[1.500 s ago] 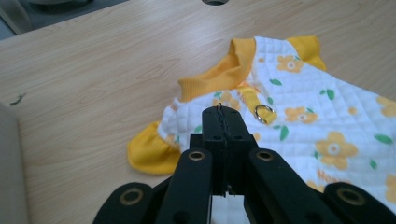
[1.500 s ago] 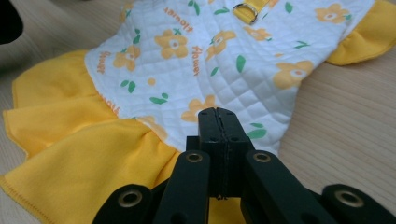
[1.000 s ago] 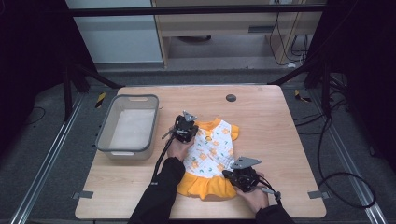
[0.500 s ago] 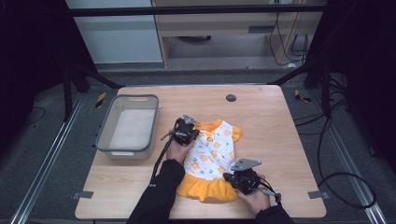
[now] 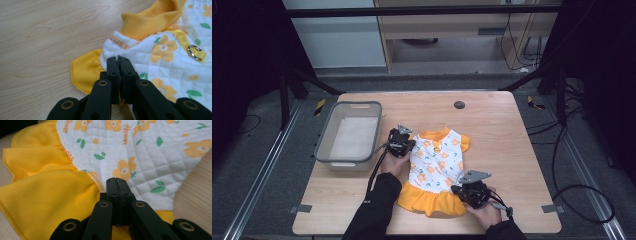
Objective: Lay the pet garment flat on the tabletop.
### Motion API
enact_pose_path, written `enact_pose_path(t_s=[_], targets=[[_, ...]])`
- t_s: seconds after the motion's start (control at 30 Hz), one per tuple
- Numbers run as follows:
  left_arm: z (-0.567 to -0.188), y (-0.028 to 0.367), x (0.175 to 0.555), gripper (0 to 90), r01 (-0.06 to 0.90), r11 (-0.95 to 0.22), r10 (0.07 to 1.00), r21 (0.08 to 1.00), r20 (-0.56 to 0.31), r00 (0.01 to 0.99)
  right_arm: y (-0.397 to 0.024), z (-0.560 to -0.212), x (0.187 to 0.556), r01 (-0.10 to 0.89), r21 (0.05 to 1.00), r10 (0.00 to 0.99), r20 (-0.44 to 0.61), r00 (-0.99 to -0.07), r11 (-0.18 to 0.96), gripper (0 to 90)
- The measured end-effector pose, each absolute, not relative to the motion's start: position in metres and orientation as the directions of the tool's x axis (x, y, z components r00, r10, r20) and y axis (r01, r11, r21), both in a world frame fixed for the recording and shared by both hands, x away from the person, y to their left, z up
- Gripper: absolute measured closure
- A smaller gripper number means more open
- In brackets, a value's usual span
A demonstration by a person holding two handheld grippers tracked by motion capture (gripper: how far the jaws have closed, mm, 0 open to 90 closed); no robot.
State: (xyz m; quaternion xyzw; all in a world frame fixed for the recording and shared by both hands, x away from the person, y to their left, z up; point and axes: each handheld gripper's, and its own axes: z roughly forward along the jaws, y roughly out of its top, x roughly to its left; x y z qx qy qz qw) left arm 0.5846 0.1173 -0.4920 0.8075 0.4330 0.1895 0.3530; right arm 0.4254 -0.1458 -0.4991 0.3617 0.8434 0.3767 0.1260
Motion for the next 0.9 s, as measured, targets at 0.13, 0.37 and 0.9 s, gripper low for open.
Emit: enact_pose_path(t_s=[0.13,0.37,0.9], targets=[[-0.495,0.115,0.585,89.6,0.545,-0.423,0.832,0.723,0.073,0.550,-0.146,-0.499,0.425,0.516,0.725,0.705,0.059,-0.706,0.456,90.0],[-0.495,0.114,0.585,89.7,0.539,-0.438,0.831,0.719,0.095,0.549,-0.149,-0.497,0.422,0.516,0.713,0.712,0.035,-0.702,0.474,90.0],[-0.473,0.124,0.532,80.3,0.526,-0.423,0.751,0.738,-0.039,0.659,-0.163,-0.489,0.422,0.511,0.769,0.755,0.057,-0.653,0.384,90.0]])
